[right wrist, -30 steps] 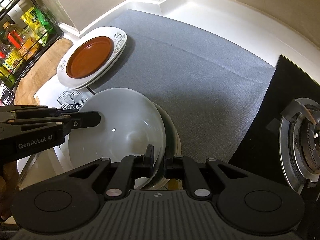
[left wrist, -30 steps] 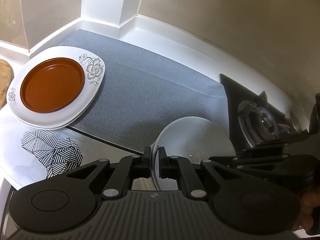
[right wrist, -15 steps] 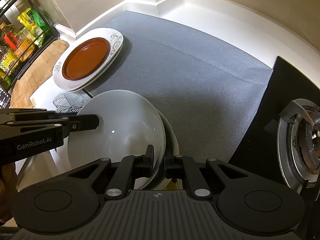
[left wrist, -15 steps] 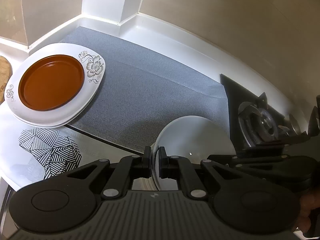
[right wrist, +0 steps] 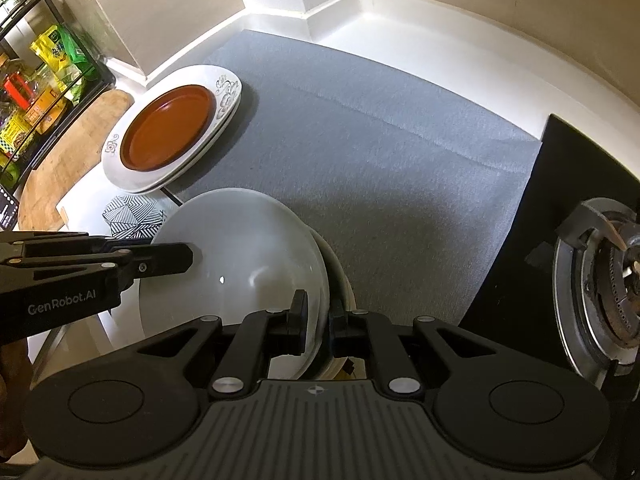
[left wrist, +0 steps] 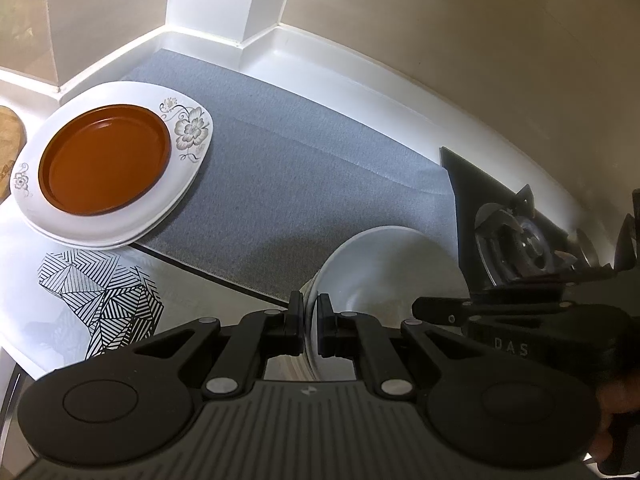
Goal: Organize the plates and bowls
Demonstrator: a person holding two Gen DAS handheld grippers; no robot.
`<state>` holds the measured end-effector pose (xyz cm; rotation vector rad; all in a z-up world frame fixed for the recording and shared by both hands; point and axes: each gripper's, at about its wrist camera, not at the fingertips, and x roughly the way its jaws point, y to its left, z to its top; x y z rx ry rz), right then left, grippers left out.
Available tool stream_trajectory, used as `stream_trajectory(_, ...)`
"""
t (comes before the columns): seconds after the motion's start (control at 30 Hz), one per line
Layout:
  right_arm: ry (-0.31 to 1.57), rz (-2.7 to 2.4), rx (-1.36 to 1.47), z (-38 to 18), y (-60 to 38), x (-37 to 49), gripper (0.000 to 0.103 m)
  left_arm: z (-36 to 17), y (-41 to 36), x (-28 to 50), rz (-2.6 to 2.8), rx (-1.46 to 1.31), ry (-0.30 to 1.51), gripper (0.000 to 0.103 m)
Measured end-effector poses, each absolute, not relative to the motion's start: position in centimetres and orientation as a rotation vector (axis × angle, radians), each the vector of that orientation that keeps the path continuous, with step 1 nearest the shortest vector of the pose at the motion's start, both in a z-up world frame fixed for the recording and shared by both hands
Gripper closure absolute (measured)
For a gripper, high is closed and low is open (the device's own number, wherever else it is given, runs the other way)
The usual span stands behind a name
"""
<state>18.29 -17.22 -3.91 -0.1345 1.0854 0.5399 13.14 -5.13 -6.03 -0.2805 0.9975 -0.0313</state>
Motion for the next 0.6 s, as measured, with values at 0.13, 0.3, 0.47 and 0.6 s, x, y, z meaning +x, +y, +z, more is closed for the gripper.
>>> stream_trajectory(0.13,1.073,0.539,-0.152,-3.75,-16.94,18.18,0.092,-6.2,-5.11,13.09,-0.026,-0.283,1.0,0.097)
stream_trajectory(0.3,1.059,0.541,-0.158,-3.7,-16.84,18.2,0.091,-6.34,-5.04,12.99,-0.024,-0.284,0.998,0.097)
stream_trajectory(0.47,1.043,0.539,-0.182,-3.59,-16.58,17.81,0.09,-6.43,-4.92,12.96,-0.022,-0.288,0.999,0.097)
stream_trajectory(0.6,1.041,0.537,-0.18,-3.55,-16.54,17.7,0.09,-6.49,-4.97,12.9,-0.022,-0.282,0.997,0.097)
